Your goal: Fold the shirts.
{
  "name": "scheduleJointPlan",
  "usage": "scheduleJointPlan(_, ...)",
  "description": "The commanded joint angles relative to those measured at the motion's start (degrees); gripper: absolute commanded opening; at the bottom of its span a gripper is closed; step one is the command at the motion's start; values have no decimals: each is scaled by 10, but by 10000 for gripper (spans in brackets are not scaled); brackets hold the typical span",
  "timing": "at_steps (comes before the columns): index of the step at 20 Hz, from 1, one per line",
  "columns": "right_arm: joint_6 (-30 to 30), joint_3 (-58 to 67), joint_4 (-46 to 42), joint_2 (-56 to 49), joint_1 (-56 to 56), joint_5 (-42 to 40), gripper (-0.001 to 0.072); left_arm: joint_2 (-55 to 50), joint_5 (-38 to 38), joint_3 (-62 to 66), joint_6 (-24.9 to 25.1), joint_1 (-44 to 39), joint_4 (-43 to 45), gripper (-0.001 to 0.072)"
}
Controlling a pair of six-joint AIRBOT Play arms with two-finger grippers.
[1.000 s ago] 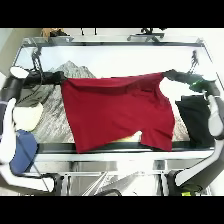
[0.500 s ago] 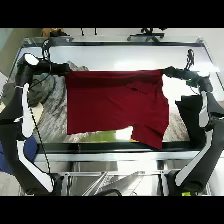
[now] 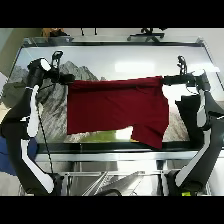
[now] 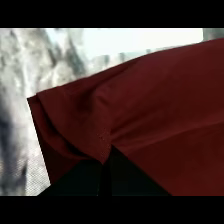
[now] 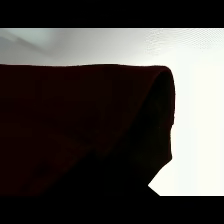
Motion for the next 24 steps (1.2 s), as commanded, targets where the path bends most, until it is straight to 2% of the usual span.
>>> scheduleJointPlan(1,14,0,-41,-5,8,-7,15,-15,-3,4,-9,-9,33,12)
scheduleJointPlan(5,18,1,-48,-5,14,-7,17,-15,-7,1,-8,-6,31,13)
scheduleJointPlan(7,18,1,-48,-5,19,-7,33,-15,-11,1,8,-16,32,33)
scheduleJointPlan(8,20,1,-48,-4,20,-7,173,-14,-16,1,15,-18,32,398)
scheduleJointPlan(9,29,1,-49,1,20,-5,311,-14,-25,1,13,-23,32,694)
scheduleJointPlan(11,62,2,-75,27,18,6,315,-2,-58,1,10,-19,42,689)
scheduleJointPlan(14,144,2,-202,109,9,43,318,29,-147,0,-47,3,104,689)
scheduleJointPlan(16,154,1,-210,154,-10,110,313,50,-217,-12,-56,26,73,689)
scheduleJointPlan(17,162,-1,-207,167,-22,151,241,66,-233,-40,-56,36,49,689)
scheduleJointPlan(19,186,-35,-183,187,-53,223,226,111,-226,-135,-53,53,-3,688)
scheduleJointPlan(21,209,-107,-170,214,-85,276,226,167,-189,-271,-41,64,-17,689)
scheduleJointPlan(24,203,-251,-113,281,-132,263,226,229,-128,-449,-19,80,-18,689)
